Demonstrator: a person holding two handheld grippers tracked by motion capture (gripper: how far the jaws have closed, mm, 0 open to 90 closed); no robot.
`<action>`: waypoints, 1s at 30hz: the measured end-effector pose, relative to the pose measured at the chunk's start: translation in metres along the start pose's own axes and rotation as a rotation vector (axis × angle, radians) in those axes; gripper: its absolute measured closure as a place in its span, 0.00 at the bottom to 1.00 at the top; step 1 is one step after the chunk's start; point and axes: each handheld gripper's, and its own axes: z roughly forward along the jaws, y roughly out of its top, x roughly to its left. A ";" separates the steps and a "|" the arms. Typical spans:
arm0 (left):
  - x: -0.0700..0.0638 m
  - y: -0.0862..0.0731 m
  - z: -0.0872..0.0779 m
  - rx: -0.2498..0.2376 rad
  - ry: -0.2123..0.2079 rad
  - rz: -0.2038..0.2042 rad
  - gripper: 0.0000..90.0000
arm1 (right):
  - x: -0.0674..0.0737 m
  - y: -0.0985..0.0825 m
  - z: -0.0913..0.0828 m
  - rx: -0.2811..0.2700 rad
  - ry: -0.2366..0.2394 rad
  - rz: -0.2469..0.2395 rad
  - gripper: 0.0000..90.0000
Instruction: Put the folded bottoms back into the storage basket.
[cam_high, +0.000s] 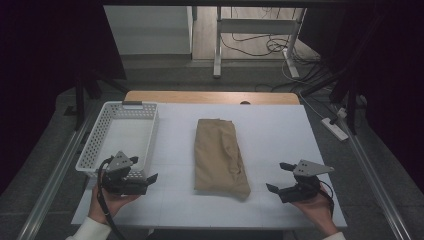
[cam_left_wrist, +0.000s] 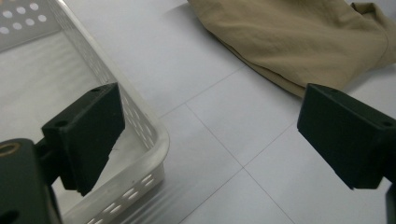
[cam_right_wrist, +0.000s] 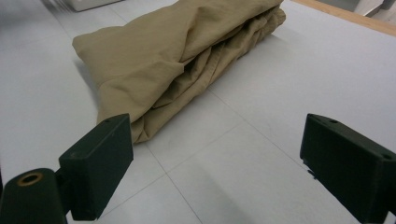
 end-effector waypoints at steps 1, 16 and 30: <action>0.000 0.000 0.000 0.000 0.000 0.000 0.09 | 0.000 0.000 0.000 0.000 0.000 0.000 0.10; -0.002 0.002 -0.001 -0.002 -0.005 0.011 0.09 | 0.008 0.007 0.005 -0.010 0.029 -0.015 0.10; 0.000 0.002 0.000 0.004 -0.003 0.002 0.10 | 0.019 0.018 0.009 -0.025 0.067 -0.045 0.10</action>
